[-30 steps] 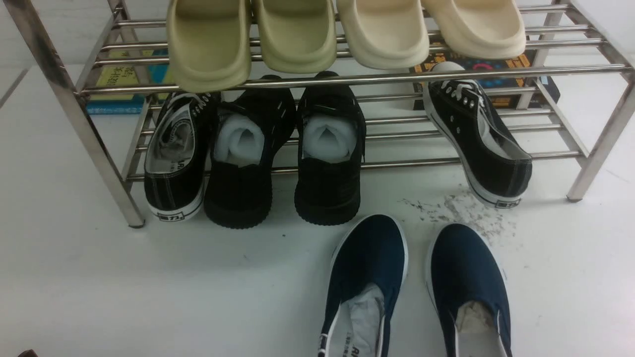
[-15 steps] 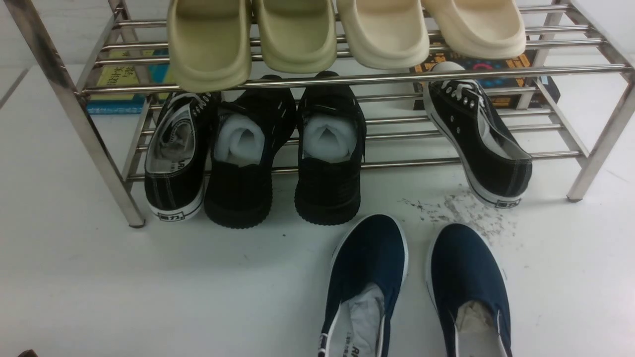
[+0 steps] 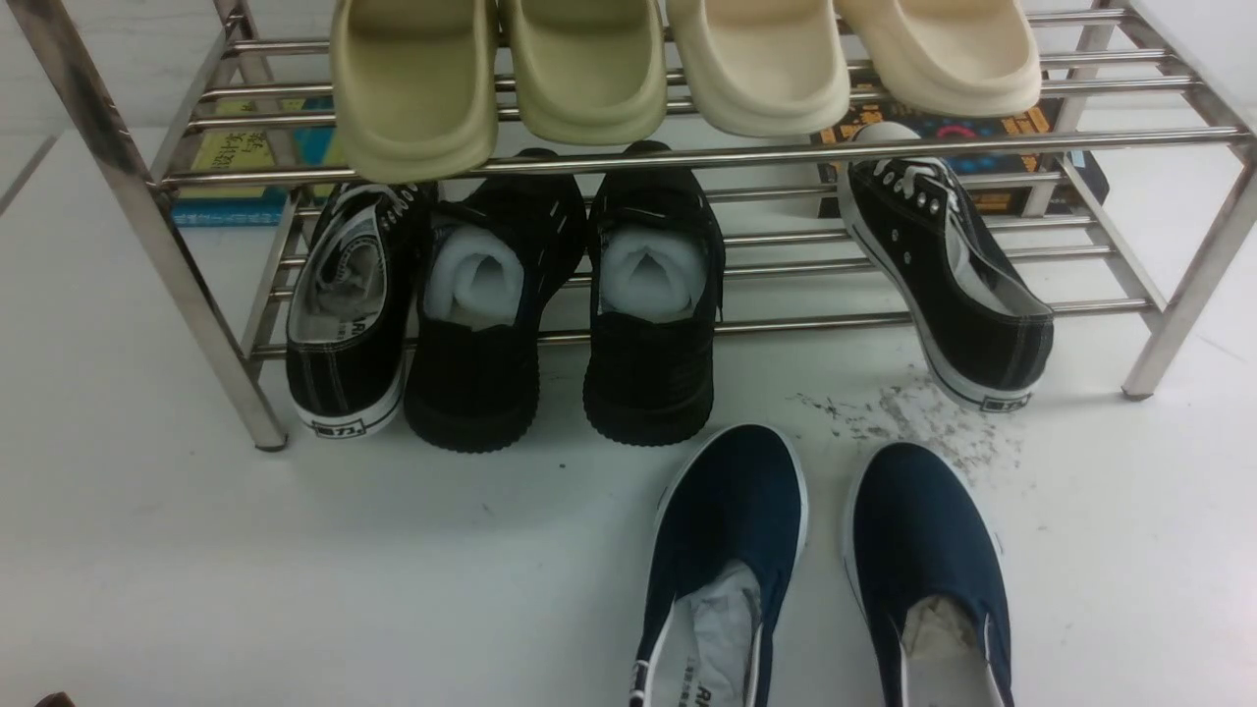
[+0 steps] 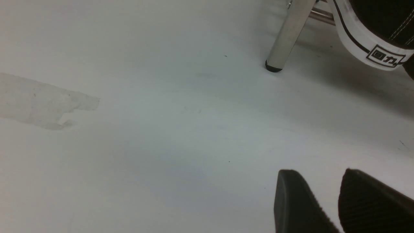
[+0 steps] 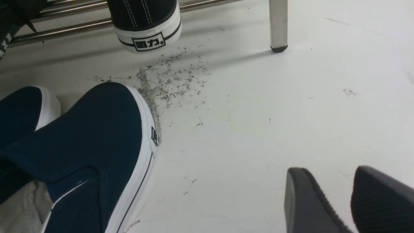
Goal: Take the shoes off the shelf with your hand on the white table.
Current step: 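Grasp the leftmost shoe on the bottom shelf of the shoe rack with the left gripper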
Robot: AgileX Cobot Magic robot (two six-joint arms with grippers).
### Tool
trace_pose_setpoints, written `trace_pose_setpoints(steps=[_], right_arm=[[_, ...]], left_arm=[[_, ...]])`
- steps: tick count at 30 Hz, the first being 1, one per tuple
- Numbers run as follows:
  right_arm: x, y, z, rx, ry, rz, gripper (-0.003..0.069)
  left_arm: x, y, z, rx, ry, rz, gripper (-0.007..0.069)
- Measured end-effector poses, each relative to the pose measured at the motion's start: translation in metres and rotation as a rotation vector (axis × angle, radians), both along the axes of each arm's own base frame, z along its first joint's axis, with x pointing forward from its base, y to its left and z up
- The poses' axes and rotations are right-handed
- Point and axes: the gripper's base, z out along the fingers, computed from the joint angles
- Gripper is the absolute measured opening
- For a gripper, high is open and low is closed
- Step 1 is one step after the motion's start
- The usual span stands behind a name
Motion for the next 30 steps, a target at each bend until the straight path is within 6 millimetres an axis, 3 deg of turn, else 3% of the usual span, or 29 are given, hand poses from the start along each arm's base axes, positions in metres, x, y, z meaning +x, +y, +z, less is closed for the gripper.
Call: trace_pose_setpoints(steps=[8,10,15,17,30], right_arm=[[0.000,0.000,0.000,0.000,0.000,0.000,0.0237],[0.000,0.000,0.000,0.000,0.000,0.000,0.0237],[0.000,0.000,0.000,0.000,0.000,0.000,0.0237],[0.000,0.000,0.000,0.000,0.000,0.000,0.0237],[0.000,0.000,0.000,0.000,0.000,0.000,0.0237]], left_arm=[[0.000,0.001,0.000,0.032,-0.009,0.004,0.0239],[0.000,0.000,0.000,-0.064,-0.014,0.017,0.0239],[0.000,-0.010,0.000,-0.592,-0.008,0.077,0.0239],[0.000,-0.013,0.001,-0.708,-0.002,0.092,0.0239],[0.004,-0.011,0.010,-0.809,-0.141,0.081,0.0239]])
